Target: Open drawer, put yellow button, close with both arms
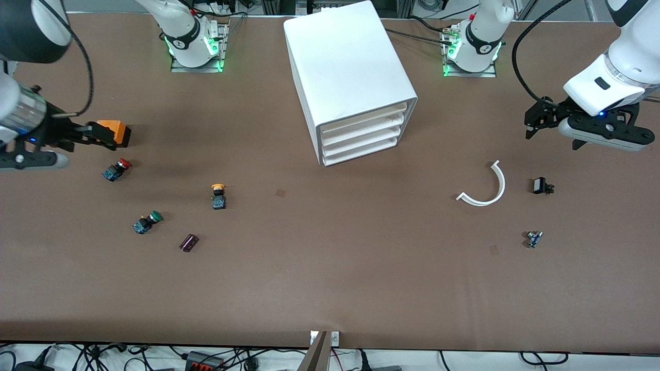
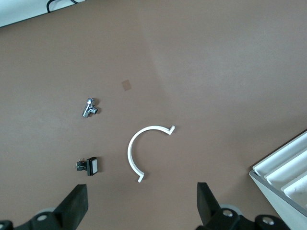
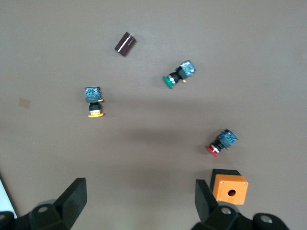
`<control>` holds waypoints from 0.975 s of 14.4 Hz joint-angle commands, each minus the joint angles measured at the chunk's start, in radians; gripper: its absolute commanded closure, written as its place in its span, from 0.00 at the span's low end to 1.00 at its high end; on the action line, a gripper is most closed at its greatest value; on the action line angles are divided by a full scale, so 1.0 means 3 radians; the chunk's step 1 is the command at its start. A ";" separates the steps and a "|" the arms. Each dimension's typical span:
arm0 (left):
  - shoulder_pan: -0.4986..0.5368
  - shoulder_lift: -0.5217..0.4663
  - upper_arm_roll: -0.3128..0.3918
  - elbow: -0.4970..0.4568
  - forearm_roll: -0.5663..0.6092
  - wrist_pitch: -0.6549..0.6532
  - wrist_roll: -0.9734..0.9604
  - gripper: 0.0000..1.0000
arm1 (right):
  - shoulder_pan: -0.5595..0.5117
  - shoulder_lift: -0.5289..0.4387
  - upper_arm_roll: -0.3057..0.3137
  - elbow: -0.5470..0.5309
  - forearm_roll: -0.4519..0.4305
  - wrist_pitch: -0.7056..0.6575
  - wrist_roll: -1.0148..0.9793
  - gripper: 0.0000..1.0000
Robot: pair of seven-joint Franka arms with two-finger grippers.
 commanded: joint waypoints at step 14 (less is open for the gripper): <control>-0.0293 0.0238 -0.0062 0.0139 -0.0182 -0.1053 0.0064 0.00 | 0.0263 0.1060 0.0001 0.0023 0.0000 0.0598 0.0019 0.00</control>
